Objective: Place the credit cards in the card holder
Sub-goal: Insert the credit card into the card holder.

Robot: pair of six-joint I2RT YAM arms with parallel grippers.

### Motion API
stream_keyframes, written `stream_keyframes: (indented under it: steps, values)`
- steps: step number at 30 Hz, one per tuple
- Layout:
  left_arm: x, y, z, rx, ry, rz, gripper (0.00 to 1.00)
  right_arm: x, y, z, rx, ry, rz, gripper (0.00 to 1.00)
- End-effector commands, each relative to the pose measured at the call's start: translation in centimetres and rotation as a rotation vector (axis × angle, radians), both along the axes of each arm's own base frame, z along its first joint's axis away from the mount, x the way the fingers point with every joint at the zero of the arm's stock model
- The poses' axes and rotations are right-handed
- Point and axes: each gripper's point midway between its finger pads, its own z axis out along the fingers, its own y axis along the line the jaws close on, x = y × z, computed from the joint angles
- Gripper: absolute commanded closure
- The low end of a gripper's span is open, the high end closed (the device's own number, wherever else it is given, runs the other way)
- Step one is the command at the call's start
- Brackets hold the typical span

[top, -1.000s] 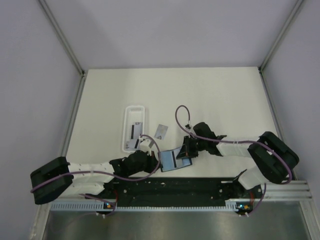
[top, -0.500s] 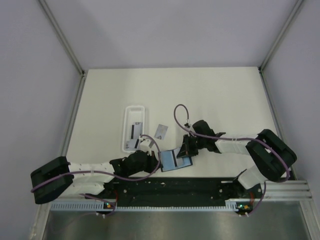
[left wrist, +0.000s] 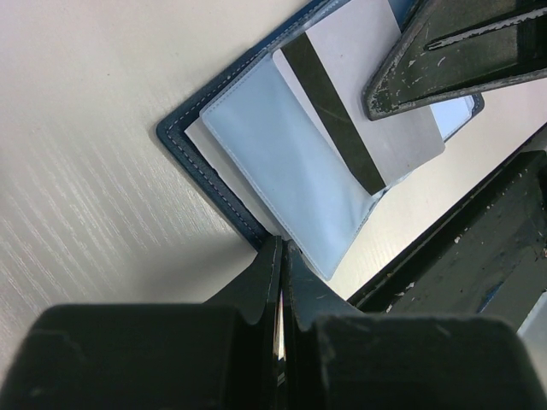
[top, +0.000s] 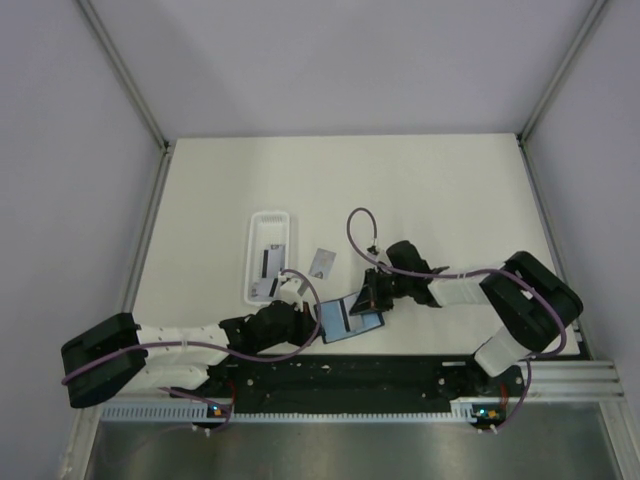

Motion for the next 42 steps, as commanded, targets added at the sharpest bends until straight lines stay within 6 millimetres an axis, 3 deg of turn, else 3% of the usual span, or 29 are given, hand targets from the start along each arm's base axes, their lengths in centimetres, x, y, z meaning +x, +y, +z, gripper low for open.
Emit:
stream_keyframes:
  steps: [1, 24, 42]
  values:
    - [-0.7, 2.2, -2.7, 0.135, 0.034, 0.000, 1.00, -0.4, -0.1, -1.2, 0.014, 0.012, 0.001, 1.00]
    - [-0.5, 2.6, -2.6, 0.147, 0.023, 0.014, 1.00, -2.0, -2.1, -1.7, -0.072, 0.039, 0.020, 1.00]
    - [-0.2, 2.3, -2.3, 0.154, 0.012, 0.011, 1.00, -2.7, -0.9, -1.6, 0.029, 0.082, 0.052, 1.00]
